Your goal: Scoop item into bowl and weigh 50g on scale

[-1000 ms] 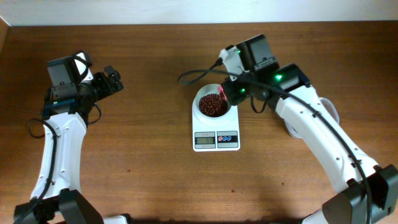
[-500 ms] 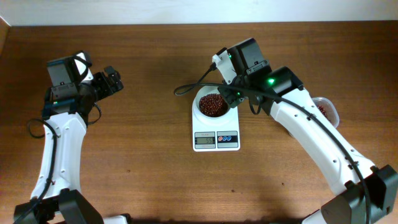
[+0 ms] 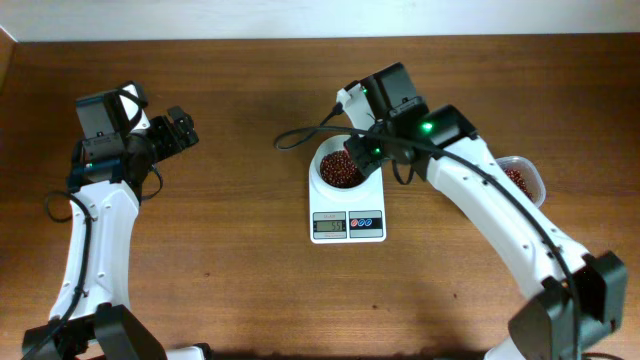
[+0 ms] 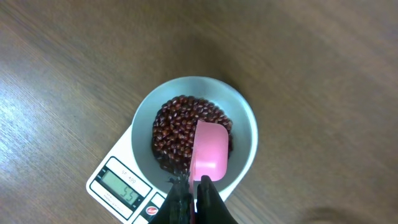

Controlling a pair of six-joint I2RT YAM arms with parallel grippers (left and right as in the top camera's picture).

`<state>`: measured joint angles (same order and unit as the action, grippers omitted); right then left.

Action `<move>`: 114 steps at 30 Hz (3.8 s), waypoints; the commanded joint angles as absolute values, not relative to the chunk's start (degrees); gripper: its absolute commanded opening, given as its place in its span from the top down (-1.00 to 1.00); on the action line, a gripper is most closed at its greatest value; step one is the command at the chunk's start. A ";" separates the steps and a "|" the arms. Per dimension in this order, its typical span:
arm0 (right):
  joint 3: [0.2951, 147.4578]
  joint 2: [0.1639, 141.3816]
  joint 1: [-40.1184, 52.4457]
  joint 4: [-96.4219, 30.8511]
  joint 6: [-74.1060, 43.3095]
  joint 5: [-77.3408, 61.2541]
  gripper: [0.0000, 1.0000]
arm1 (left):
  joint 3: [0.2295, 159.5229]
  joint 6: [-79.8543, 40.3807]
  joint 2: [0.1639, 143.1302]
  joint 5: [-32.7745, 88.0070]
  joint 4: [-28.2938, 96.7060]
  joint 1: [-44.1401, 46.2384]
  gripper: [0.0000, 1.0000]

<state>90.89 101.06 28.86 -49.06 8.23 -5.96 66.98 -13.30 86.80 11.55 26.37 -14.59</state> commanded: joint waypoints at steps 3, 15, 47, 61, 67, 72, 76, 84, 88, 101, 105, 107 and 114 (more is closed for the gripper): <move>91.90 104.64 28.86 -48.60 7.03 -7.73 0.92 | 67.77 -13.82 86.89 11.11 26.28 -14.79 -0.98; 91.83 107.42 28.86 -49.10 6.28 -7.33 0.92 | 67.77 -13.82 86.89 11.11 26.28 -14.79 -0.98; 91.83 107.42 7.05 -48.66 -4.99 -52.12 0.92 | 67.77 -13.82 86.89 11.11 26.28 -14.79 -0.98; 91.85 107.42 6.37 -47.59 -4.97 -52.34 0.92 | 67.77 -13.85 86.89 11.11 26.28 -14.79 -0.98; 91.83 107.42 11.14 -47.62 -4.75 -35.79 0.92 | 67.77 -13.82 86.89 11.11 26.28 -14.79 -0.98; 91.83 107.42 18.06 -47.57 -0.84 -20.95 0.92 | 67.77 -13.82 86.89 11.11 26.28 -14.79 -0.98; 91.83 107.42 21.76 -47.53 3.97 -12.08 0.92 | 67.77 -13.82 86.89 11.11 26.28 -14.79 -0.98; 90.74 107.44 24.47 -44.97 5.80 -8.73 0.92 | 67.77 -13.82 86.89 11.11 26.28 -14.79 -0.98; 89.86 107.55 24.47 -44.97 5.78 -8.78 0.92 | 67.77 -13.82 86.89 11.11 26.28 -14.79 -0.98; 88.97 108.07 24.36 -45.04 4.58 -15.59 0.92 | 67.77 -13.82 86.89 11.11 26.28 -14.79 -0.98; 88.97 108.07 24.36 -41.91 13.61 -12.82 0.92 | 67.77 -13.85 86.89 11.11 26.28 -14.79 -0.98; 88.92 108.18 24.40 -42.48 14.48 -12.86 0.92 | 67.77 -13.82 86.89 11.11 26.28 -14.79 -0.98; 88.64 109.56 24.40 -44.18 15.55 -15.97 0.92 | 67.77 -13.85 86.89 11.11 26.28 -14.79 -0.98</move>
